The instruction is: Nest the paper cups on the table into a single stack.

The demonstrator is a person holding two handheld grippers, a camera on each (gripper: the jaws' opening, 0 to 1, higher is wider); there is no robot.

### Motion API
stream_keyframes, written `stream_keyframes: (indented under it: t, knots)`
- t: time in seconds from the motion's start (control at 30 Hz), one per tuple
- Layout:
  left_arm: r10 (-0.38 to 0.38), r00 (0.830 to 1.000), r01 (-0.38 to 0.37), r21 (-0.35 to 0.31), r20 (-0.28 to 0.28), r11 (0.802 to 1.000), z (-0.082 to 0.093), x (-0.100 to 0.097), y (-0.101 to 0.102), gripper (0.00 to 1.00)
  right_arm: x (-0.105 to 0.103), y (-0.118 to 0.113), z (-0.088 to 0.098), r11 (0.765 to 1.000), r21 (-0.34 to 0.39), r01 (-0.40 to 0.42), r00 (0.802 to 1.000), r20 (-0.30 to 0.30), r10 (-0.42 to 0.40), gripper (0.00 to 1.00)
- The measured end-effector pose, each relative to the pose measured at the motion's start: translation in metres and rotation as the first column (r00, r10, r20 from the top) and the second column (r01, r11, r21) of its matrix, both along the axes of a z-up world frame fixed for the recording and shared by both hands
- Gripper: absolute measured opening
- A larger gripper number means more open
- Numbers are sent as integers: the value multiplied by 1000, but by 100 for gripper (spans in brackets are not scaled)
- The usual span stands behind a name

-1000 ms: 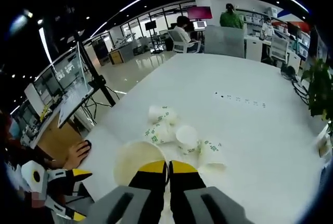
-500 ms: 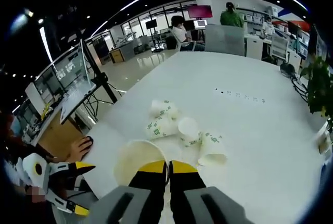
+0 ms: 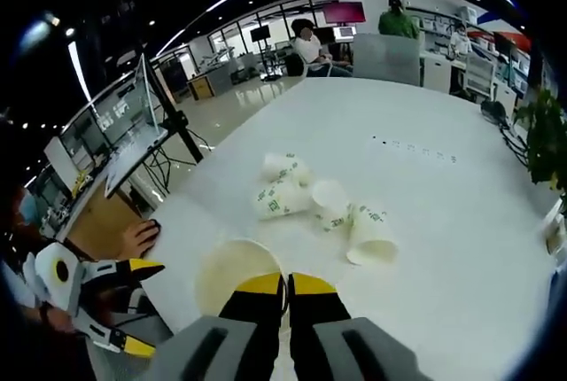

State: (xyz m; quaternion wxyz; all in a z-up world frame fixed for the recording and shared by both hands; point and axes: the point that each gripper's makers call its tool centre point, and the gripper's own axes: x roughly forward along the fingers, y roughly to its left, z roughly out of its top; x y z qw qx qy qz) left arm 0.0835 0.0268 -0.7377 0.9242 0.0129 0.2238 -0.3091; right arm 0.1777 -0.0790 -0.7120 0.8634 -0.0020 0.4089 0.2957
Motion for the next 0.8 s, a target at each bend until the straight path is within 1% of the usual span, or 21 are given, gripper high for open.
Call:
stream_keyframes:
  t: [0.07, 0.1, 0.17, 0.27, 0.3, 0.37, 0.63, 0.8]
  knots:
    - [2, 1000, -2, -2, -1, 1000, 0, 1, 0, 69, -1, 1, -4, 1000, -8, 0, 1000, -6, 0, 0]
    - [2, 1000, -2, -2, -1, 1000, 0, 1, 0, 69, -1, 2, -11, 1000, -11, 0, 1000, -12, -1, 0]
    - [0, 1000, 0, -4, -3, 1000, 0, 0, 0, 68, -2, 2, -13, 1000, -13, 0, 1000, -20, 0, 0]
    - [-4, 1000, 4, -1, -5, 1000, -1, 0, -1, 68, -1, 3, -22, 1000, -19, -1, 1000, -29, 1, 0]
    - [-5, 1000, 5, 0, -5, 1000, 0, 0, -1, 68, -3, 3, -19, 1000, -19, 0, 999, -32, -1, 0]
    - [-6, 1000, 6, 3, -6, 1000, 1, -1, -2, 68, -6, 4, -20, 1000, -8, 12, 999, -47, -13, 0]
    - [3, 1000, -3, -3, -8, 1000, 4, -1, -2, 68, -6, 4, -36, 1000, -16, 16, 997, -71, -17, 0]
    - [4, 1000, -4, -1, -8, 1000, 5, -1, -2, 67, -8, 6, -37, 1000, -12, 14, 996, -84, -15, 0]
